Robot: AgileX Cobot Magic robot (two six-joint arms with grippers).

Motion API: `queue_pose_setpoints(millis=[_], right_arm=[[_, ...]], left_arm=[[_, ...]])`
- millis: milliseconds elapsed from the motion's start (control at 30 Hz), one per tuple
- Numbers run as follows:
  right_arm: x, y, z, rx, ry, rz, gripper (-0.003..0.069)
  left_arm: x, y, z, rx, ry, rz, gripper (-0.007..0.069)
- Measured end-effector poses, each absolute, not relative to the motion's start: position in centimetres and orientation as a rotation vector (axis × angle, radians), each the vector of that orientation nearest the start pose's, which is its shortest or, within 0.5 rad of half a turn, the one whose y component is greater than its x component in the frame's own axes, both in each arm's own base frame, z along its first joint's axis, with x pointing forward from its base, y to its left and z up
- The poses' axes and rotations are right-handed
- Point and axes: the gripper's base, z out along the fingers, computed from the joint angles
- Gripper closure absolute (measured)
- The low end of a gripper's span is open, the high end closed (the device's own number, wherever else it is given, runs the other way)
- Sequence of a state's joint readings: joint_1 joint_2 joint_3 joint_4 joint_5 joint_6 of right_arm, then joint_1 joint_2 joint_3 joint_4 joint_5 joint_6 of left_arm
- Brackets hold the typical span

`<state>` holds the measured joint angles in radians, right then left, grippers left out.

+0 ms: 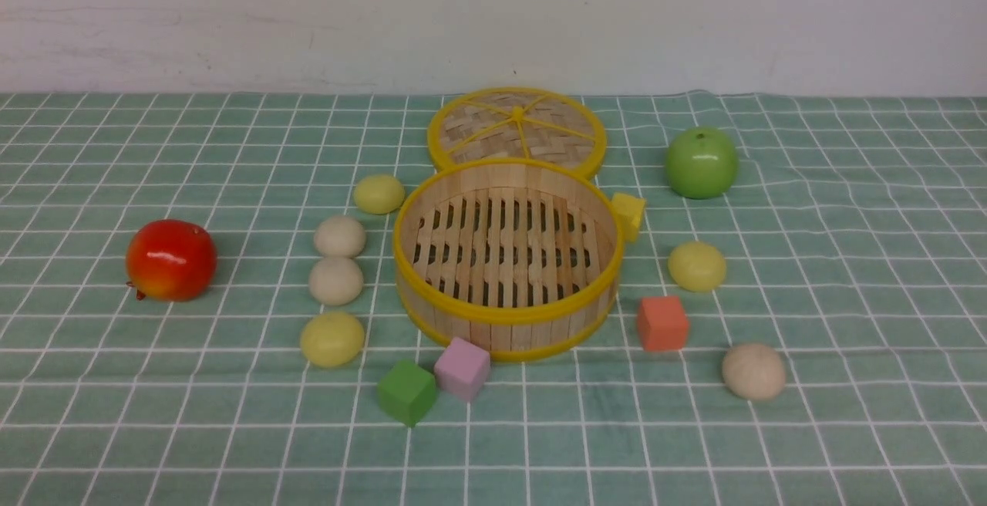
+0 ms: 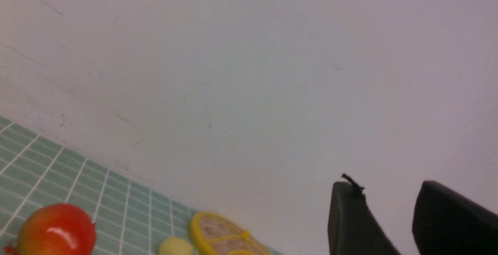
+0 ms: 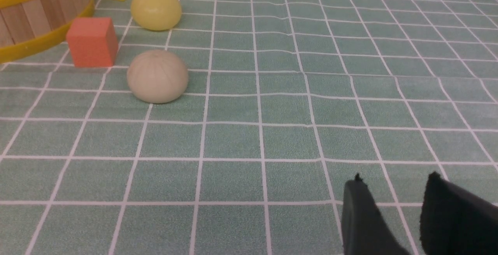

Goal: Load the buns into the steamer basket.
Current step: Use the left arm to grab a steamed stuffed bun

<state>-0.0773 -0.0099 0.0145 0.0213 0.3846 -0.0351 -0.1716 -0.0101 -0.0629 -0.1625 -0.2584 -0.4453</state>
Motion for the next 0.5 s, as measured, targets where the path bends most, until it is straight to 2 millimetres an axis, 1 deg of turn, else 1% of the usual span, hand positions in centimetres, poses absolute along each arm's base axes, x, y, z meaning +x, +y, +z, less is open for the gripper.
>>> queue_pose_setpoints(millis=[100, 200, 233, 267, 333, 400, 433, 500], right_arm=[[5.2, -0.3, 17.4, 0.053, 1.872, -0.056, 0.0421], [5.2, -0.3, 17.4, 0.053, 1.872, -0.056, 0.0421], [5.2, -0.3, 17.4, 0.053, 1.872, -0.056, 0.0421], [5.2, -0.3, 17.4, 0.053, 1.872, -0.056, 0.0421], [5.2, -0.3, 17.4, 0.053, 1.872, -0.056, 0.0421], [5.2, -0.3, 17.4, 0.053, 1.872, -0.056, 0.0421], [5.2, -0.3, 17.4, 0.053, 1.872, -0.056, 0.0421], [5.2, -0.3, 17.4, 0.053, 1.872, -0.056, 0.0421]], left_arm=[[3.5, -0.3, 28.5, -0.256, 1.085, -0.649, 0.0386], [2.8, -0.2, 32.1, -0.229, 1.052, -0.637, 0.0386], [2.8, -0.3, 33.2, -0.225, 1.066, -0.635, 0.0386], [2.8, -0.3, 33.8, -0.223, 1.081, -0.634, 0.0386], [3.5, -0.6, 35.4, -0.223, 1.18, -0.628, 0.0386], [4.4, -1.0, 36.0, -0.227, 1.327, -0.617, 0.0386], [5.2, -1.2, 35.8, -0.23, 1.417, -0.603, 0.0386], [6.8, -1.6, 34.8, -0.233, 1.596, -0.559, 0.0386]])
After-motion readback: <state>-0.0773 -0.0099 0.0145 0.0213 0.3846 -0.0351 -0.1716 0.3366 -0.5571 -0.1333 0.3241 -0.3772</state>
